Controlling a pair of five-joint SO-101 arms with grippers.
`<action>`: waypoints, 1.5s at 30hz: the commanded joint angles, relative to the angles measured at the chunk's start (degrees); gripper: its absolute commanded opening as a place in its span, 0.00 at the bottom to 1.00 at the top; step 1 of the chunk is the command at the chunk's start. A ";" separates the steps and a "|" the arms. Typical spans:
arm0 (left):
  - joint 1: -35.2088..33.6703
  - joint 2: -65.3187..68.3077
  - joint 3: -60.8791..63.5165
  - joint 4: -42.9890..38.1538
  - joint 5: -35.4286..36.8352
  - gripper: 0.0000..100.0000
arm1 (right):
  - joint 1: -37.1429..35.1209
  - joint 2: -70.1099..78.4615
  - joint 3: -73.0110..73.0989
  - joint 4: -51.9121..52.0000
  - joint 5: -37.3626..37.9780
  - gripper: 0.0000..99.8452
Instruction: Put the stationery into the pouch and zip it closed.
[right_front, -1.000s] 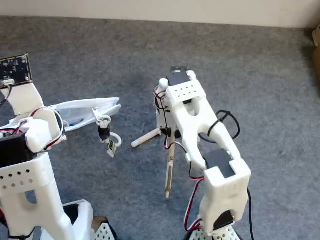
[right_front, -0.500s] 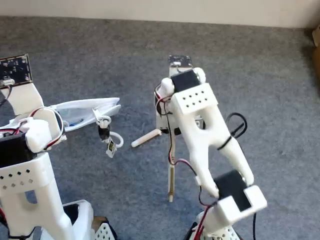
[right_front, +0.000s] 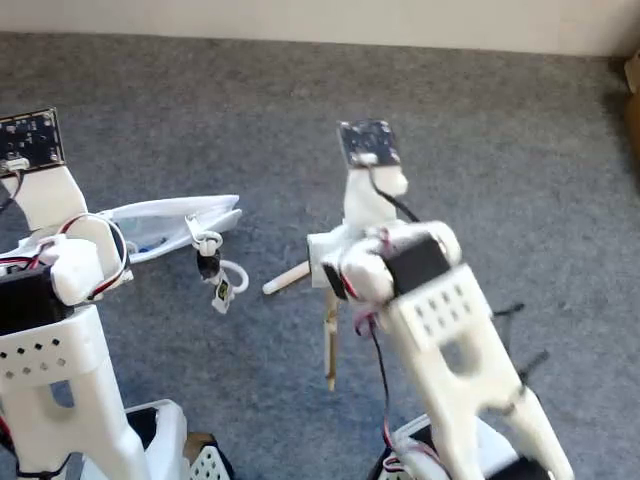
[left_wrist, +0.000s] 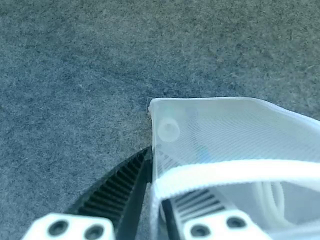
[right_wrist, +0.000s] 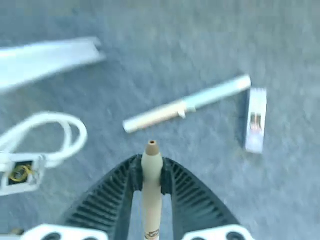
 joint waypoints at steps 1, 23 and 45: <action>-0.48 -0.22 -0.48 -1.14 -0.44 0.01 | -0.75 -12.26 4.88 -8.57 0.97 0.01; -0.31 -0.22 0.40 -1.23 -0.44 0.01 | -0.84 -44.53 20.00 -52.18 1.41 0.01; -0.13 -0.22 0.40 -1.85 -0.26 0.01 | -12.26 -29.14 19.56 -70.29 1.49 0.01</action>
